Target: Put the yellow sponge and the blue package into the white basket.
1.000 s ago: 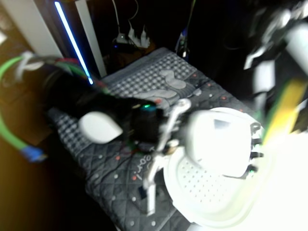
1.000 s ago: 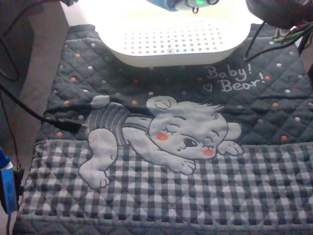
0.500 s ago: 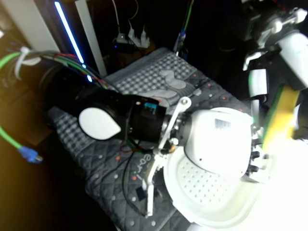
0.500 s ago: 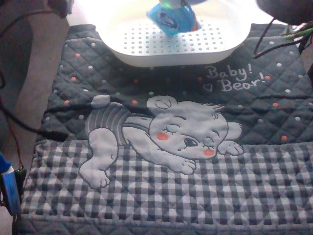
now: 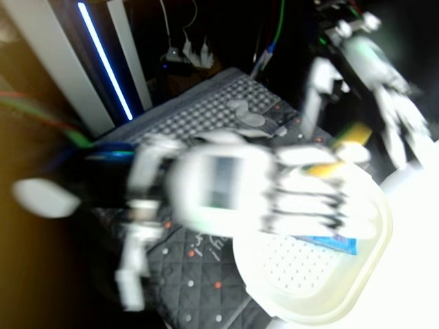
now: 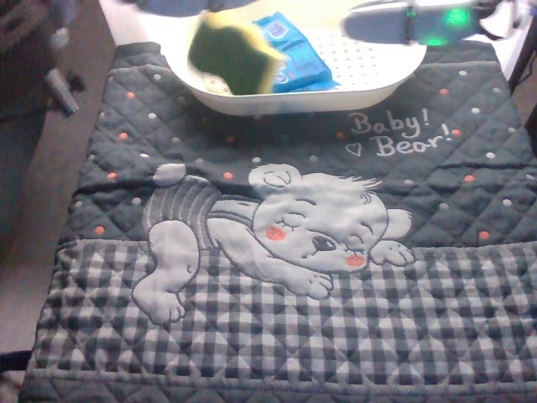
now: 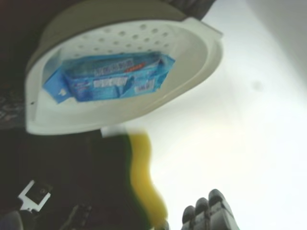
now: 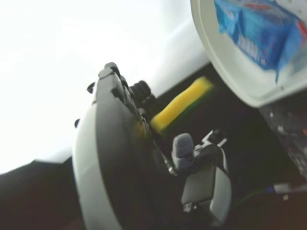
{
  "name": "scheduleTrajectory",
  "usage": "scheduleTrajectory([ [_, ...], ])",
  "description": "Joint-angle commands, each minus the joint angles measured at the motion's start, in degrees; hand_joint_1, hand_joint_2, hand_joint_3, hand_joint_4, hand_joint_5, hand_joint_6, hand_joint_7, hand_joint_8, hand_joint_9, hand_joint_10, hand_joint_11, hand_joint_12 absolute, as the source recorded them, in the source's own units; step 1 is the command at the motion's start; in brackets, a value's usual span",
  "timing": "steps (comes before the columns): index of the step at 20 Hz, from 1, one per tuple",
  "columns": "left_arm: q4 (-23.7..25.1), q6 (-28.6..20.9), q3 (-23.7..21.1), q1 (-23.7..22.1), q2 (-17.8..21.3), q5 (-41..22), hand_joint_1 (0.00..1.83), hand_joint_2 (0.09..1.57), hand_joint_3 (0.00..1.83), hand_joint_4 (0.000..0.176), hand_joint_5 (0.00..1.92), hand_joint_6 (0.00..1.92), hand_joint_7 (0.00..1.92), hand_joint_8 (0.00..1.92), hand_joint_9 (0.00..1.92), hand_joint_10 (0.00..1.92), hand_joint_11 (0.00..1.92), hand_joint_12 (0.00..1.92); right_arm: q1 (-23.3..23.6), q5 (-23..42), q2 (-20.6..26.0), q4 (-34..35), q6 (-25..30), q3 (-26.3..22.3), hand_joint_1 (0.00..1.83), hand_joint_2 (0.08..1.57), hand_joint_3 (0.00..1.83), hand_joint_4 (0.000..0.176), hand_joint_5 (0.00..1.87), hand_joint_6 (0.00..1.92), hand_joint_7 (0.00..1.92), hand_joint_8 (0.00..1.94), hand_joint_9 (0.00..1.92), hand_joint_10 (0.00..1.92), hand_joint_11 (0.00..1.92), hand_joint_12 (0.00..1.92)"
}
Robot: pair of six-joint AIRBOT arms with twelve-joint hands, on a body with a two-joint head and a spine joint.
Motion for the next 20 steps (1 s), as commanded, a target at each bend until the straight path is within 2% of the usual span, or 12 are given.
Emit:
scheduleTrajectory([
  [1,-2.1,-0.2,-1.5,1.0,2.2,-14.5,0.33,1.07,0.00,0.176,0.02,0.00,0.00,0.00,0.00,0.00,0.00,0.00,-0.7,12.7,2.1,1.7,0.1,-1.8,0.46,0.93,0.00,0.176,0.00,0.00,0.00,0.00,0.00,0.00,0.00,0.00],
  [4,-4.8,0.4,-9.8,9.6,8.8,-26.8,0.28,1.08,0.00,0.176,0.00,0.00,0.00,0.00,0.00,0.00,0.00,0.00,-9.1,23.1,8.2,4.3,0.1,-9.0,0.45,0.94,0.00,0.176,0.00,0.00,0.00,0.00,0.00,0.00,0.00,0.00],
  [6,-6.8,0.8,-13.6,15.0,11.7,-32.8,0.26,1.08,0.00,0.176,0.00,0.00,0.00,0.00,0.00,0.00,0.00,0.00,-15.2,29.5,10.6,6.9,0.1,-12.2,0.56,1.01,0.01,0.176,0.00,0.00,0.00,0.00,0.00,0.00,0.00,0.00],
  [7,-8.0,0.8,-16.1,18.9,13.7,-36.8,0.26,1.06,0.00,0.176,0.00,0.00,0.00,0.00,0.00,0.00,0.00,0.00,-19.1,33.2,11.9,8.4,0.1,-14.2,0.54,1.02,0.01,0.176,0.00,0.00,0.00,0.00,0.00,0.00,0.00,0.00],
  [8,-8.7,1.0,-17.9,21.6,15.0,-39.7,0.24,1.10,0.01,0.176,0.00,0.00,0.00,0.00,0.00,0.00,0.00,0.00,-21.5,35.2,12.6,9.2,0.1,-15.4,0.56,1.02,0.00,0.176,0.00,0.00,0.00,0.00,0.00,0.00,0.00,0.00],
  [9,-9.9,1.6,-19.9,24.7,16.2,-42.7,0.28,1.16,0.02,0.173,0.00,0.00,0.00,0.00,0.00,0.00,0.00,0.00,-24.3,37.1,13.3,10.2,0.1,-16.8,0.44,0.97,0.00,0.175,0.00,0.00,0.00,0.00,0.00,0.00,0.00,0.00],
  [11,-12.1,2.4,-22.4,30.2,17.4,-46.8,0.34,1.14,0.01,0.175,0.02,0.01,0.01,0.01,0.00,0.00,0.00,0.00,-30.3,41.1,14.1,13.0,0.1,-18.6,0.49,1.01,0.00,0.176,0.00,0.00,0.00,0.00,0.00,0.00,0.00,0.00],
  [14,-15.2,2.4,-24.8,37.6,17.8,-51.3,0.38,1.14,0.00,0.176,0.00,0.00,0.00,0.00,0.00,0.00,0.00,0.00,-38.3,44.2,14.7,16.5,0.1,-20.9,0.72,0.93,0.00,0.176,0.03,0.01,0.05,0.02,0.00,0.00,0.00,0.00],
  [17,-19.1,2.4,-27.7,44.8,18.5,-57.0,0.34,1.19,0.02,0.168,0.00,0.00,0.00,0.00,0.00,0.00,0.00,0.00,-42.6,46.8,14.9,18.9,0.1,-22.6,0.71,0.94,0.00,0.176,0.01,0.00,0.04,0.01,0.00,0.00,0.00,0.00],
  [18,-20.2,2.5,-28.3,46.6,18.7,-58.7,0.34,1.19,0.01,0.172,0.00,0.00,0.00,0.00,0.00,0.00,0.00,0.00,-43.2,47.6,14.9,19.4,0.1,-22.9,0.60,0.96,0.00,0.176,0.00,0.00,0.01,0.00,0.00,0.00,0.00,0.00],
  [19,-21.1,2.8,-29.1,47.7,19.0,-59.1,0.35,1.20,0.01,0.175,0.00,0.00,0.00,0.00,0.00,0.00,0.00,0.00,-43.8,48.4,14.9,19.7,0.2,-23.2,0.57,0.99,0.01,0.176,0.00,0.00,0.00,0.00,0.00,0.00,0.00,0.00],
  [20,-21.1,3.8,-29.8,48.0,19.2,-59.1,0.32,1.20,0.01,0.175,0.02,0.00,0.00,0.00,0.00,0.00,0.00,0.00,-45.5,50.0,15.1,20.6,0.2,-23.9,0.59,1.05,0.01,0.176,0.13,0.02,0.00,0.00,0.00,0.00,0.00,0.00],
])
